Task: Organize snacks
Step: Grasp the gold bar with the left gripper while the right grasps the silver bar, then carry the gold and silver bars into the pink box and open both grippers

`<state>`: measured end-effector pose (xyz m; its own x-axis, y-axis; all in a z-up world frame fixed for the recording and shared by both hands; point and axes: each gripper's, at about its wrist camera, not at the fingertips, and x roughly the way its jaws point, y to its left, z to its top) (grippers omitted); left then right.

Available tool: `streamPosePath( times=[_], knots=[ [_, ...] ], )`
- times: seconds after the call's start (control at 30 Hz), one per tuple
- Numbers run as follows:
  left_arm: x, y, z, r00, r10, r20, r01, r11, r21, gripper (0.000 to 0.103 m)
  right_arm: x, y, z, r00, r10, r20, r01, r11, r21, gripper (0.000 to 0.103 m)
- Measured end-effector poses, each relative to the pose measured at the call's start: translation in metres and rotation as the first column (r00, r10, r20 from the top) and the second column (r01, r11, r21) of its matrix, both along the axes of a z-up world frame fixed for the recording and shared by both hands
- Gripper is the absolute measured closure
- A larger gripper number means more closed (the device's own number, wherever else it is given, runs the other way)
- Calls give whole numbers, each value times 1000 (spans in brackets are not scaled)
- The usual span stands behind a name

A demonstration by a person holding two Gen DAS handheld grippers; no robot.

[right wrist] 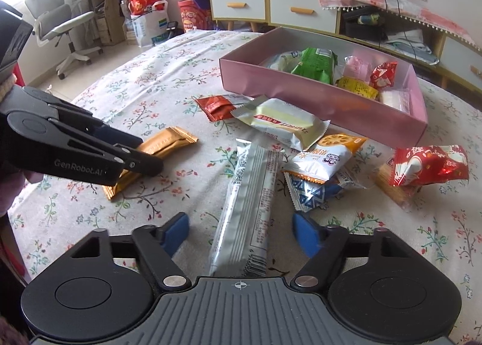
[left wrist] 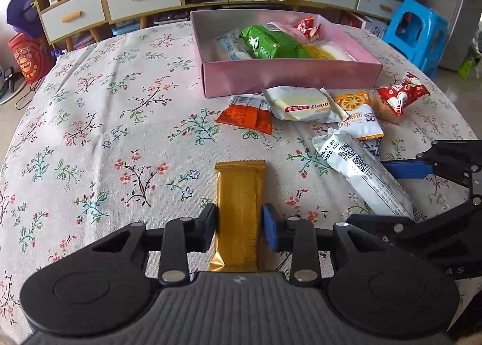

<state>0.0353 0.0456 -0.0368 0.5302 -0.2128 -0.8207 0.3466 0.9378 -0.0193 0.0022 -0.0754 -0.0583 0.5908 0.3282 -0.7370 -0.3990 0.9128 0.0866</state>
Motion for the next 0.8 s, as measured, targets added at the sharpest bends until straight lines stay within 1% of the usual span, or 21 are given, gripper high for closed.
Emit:
streamPosePath(
  times=[0.03,0.07,0.13,0.33,0.43,0.6,0.8],
  knots=[
    [0,0,0,1000,4,-3,-4,1000,-4,76,1,0,1,1000,1,-1,-1,1000,4,46],
    [1,0,1,1000,9,-6,-9,1000,-8,76,1,1,2,1000,2,-2,-2,1000,5,59],
    [2,1,1,1000,15,-13,-16,1000,-15,77,3,1,4,1000,-3,-4,3,1000,-2,72],
    [4,2,4,999,33,-37,-35,999,-38,77,9,-2,11,999,-29,-36,30,999,37,73],
    [4,2,5,998,41,-44,-43,998,-50,77,9,-1,19,999,-35,-40,36,999,26,73],
    [5,3,12,998,56,-36,-58,996,-67,77,12,-6,33,998,-48,-40,50,997,56,73],
    [7,4,22,997,76,-21,-77,992,-96,77,22,-14,48,994,-96,-49,101,990,101,73]
  ],
)
